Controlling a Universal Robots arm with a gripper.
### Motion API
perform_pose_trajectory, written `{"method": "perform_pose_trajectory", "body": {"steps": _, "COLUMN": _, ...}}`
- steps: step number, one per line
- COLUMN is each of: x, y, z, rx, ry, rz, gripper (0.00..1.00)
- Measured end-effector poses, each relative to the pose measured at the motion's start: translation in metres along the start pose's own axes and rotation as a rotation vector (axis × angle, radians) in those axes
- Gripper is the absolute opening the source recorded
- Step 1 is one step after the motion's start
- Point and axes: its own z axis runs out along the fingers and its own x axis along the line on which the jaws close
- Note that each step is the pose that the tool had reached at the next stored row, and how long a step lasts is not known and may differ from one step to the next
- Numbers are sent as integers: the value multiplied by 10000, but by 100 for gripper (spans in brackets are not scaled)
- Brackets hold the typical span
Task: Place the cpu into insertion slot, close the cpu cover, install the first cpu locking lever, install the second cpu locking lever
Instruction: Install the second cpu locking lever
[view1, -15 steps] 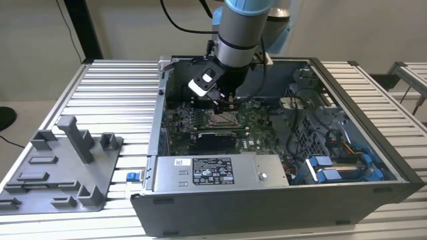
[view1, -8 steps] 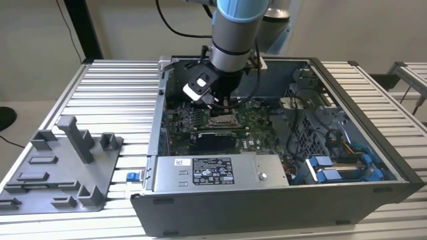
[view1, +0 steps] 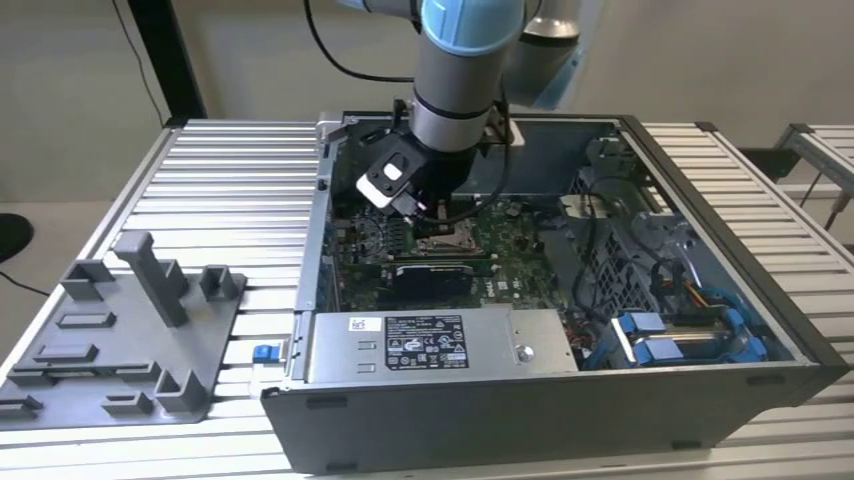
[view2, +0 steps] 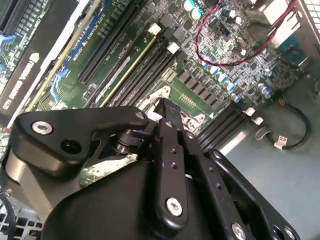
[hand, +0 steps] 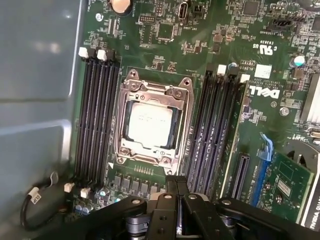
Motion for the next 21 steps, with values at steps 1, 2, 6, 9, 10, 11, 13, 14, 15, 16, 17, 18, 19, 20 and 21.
{"method": "perform_pose_trajectory", "body": {"steps": 1, "x": -2, "y": -1, "z": 8, "rx": -1, "ry": 2, "rz": 7, "gripper": 0}}
{"method": "perform_pose_trajectory", "body": {"steps": 2, "x": -3, "y": -1, "z": 17, "rx": -3, "ry": 6, "rz": 12, "gripper": 0}}
{"method": "perform_pose_trajectory", "body": {"steps": 6, "x": -7, "y": -4, "z": 41, "rx": -31, "ry": 177, "rz": 1, "gripper": 0}}
{"method": "perform_pose_trajectory", "body": {"steps": 9, "x": -10, "y": -5, "z": 59, "rx": -65, "ry": 407, "rz": -14, "gripper": 0}}
{"method": "perform_pose_trajectory", "body": {"steps": 10, "x": -10, "y": -5, "z": 66, "rx": -69, "ry": 413, "rz": -15, "gripper": 0}}
{"method": "perform_pose_trajectory", "body": {"steps": 11, "x": -11, "y": -5, "z": 70, "rx": -68, "ry": 412, "rz": -16, "gripper": 0}}
{"method": "perform_pose_trajectory", "body": {"steps": 13, "x": -14, "y": -7, "z": 84, "rx": -67, "ry": 412, "rz": -17, "gripper": 0}}
{"method": "perform_pose_trajectory", "body": {"steps": 14, "x": -16, "y": -9, "z": 94, "rx": -66, "ry": 411, "rz": -16, "gripper": 0}}
{"method": "perform_pose_trajectory", "body": {"steps": 15, "x": -18, "y": -12, "z": 110, "rx": -67, "ry": 411, "rz": -15, "gripper": 0}}
{"method": "perform_pose_trajectory", "body": {"steps": 16, "x": -19, "y": -13, "z": 122, "rx": -67, "ry": 410, "rz": -16, "gripper": 0}}
{"method": "perform_pose_trajectory", "body": {"steps": 17, "x": -21, "y": -16, "z": 135, "rx": -67, "ry": 411, "rz": -16, "gripper": 0}}
{"method": "perform_pose_trajectory", "body": {"steps": 18, "x": -23, "y": -20, "z": 149, "rx": -68, "ry": 411, "rz": -16, "gripper": 0}}
{"method": "perform_pose_trajectory", "body": {"steps": 19, "x": -25, "y": -24, "z": 164, "rx": -67, "ry": 411, "rz": -17, "gripper": 0}}
{"method": "perform_pose_trajectory", "body": {"steps": 20, "x": -27, "y": -28, "z": 180, "rx": -67, "ry": 412, "rz": -17, "gripper": 0}}
{"method": "perform_pose_trajectory", "body": {"steps": 21, "x": -28, "y": -31, "z": 194, "rx": -67, "ry": 411, "rz": -16, "gripper": 0}}
